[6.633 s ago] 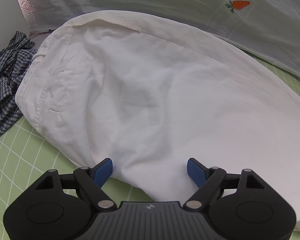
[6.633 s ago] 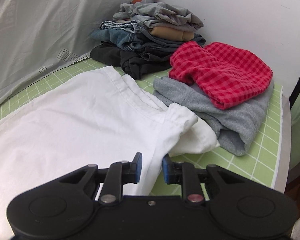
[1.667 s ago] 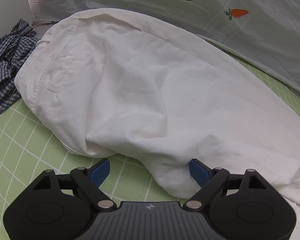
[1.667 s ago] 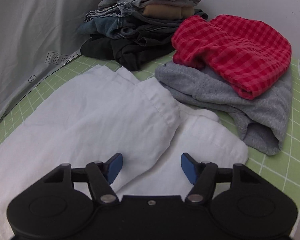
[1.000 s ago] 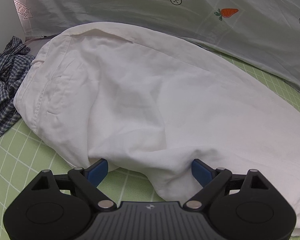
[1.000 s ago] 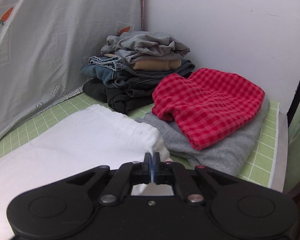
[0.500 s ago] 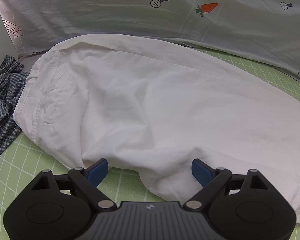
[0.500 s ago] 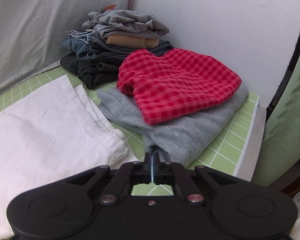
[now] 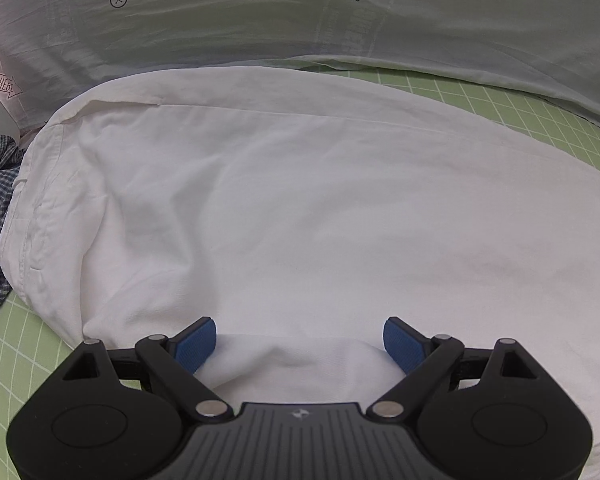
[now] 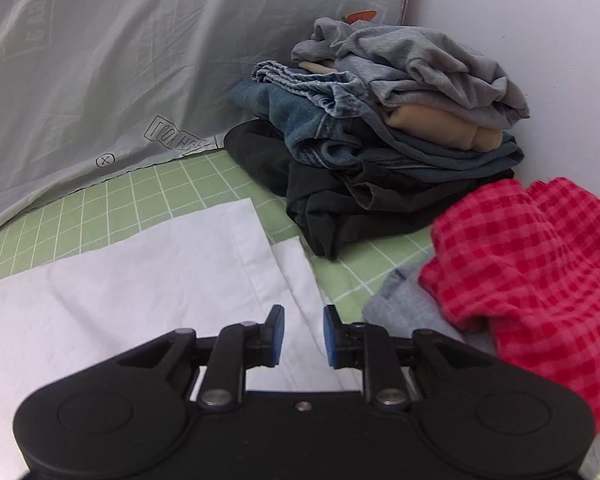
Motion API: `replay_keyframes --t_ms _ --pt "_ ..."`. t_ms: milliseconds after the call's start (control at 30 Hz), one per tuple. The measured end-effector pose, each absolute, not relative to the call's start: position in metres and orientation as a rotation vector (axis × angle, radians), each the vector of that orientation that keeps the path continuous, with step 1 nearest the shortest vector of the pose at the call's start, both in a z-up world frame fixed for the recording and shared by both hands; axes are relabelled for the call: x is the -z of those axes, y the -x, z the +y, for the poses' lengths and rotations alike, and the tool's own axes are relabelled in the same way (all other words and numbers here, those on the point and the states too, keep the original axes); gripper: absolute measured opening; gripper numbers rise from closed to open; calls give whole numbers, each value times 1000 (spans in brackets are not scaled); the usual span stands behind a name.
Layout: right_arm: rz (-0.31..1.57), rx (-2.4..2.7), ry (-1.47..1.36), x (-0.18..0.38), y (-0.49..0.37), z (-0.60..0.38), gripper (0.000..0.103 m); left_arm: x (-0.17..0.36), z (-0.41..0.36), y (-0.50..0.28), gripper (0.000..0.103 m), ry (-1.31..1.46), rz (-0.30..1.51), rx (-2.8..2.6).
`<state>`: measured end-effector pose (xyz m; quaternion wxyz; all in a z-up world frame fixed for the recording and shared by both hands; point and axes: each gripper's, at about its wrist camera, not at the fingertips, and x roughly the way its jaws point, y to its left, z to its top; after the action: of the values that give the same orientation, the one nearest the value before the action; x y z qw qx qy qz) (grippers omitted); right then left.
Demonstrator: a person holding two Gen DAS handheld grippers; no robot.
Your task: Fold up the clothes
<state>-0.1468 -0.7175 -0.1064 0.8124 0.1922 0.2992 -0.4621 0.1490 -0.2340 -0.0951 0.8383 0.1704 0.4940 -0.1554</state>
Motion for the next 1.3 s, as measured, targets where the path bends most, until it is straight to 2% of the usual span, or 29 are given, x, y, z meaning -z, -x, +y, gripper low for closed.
replay_keyframes --t_ms 67,200,233,267,300,333,433,600,667,733,767,800,833,900,933,967,1000,1300 --pt "623 951 -414 115 136 -732 47 102 -241 -148 91 -404 1053 321" --pt "615 872 -485 132 120 -760 47 107 -247 -148 94 -440 1060 316" --pt "616 860 -479 133 119 -760 45 108 -247 -149 94 -438 1064 316" --pt "618 852 -468 134 118 -760 38 109 -248 -149 94 -435 1067 315" --pt "621 843 -457 135 116 -760 14 109 -248 -150 94 -432 1070 314" --pt "610 857 -452 133 118 -758 4 109 -248 -150 94 -429 1072 314" --pt "561 924 -425 119 127 -747 3 107 -247 -149 94 -426 1073 323" --pt "634 1034 -388 122 128 -746 4 104 -245 -142 94 -409 1065 365" --pt "666 1078 -373 123 129 -746 9 104 -243 -139 94 -410 1058 370" --pt "726 1121 -347 127 126 -744 31 101 -239 -140 94 -401 1058 381" --pt "737 1144 -322 124 126 -739 38 98 -236 -139 94 -390 1056 386" --pt "749 1167 -297 122 126 -734 53 94 -232 -138 94 -372 1049 388" --pt "736 1169 -299 117 128 -725 61 90 -227 -138 94 -349 1042 386" --pt "707 1143 -317 110 132 -706 67 85 -215 -137 94 -293 1035 382" --pt "703 1096 -328 107 131 -691 79 82 -208 -137 94 -260 1032 383" --pt "701 1056 -328 106 128 -676 87 79 -200 -137 94 -225 1029 384" --pt "700 1017 -327 106 124 -660 102 76 -194 -137 94 -192 1024 382" --pt "778 744 -361 116 64 -529 103 60 -98 -150 94 10 993 251"
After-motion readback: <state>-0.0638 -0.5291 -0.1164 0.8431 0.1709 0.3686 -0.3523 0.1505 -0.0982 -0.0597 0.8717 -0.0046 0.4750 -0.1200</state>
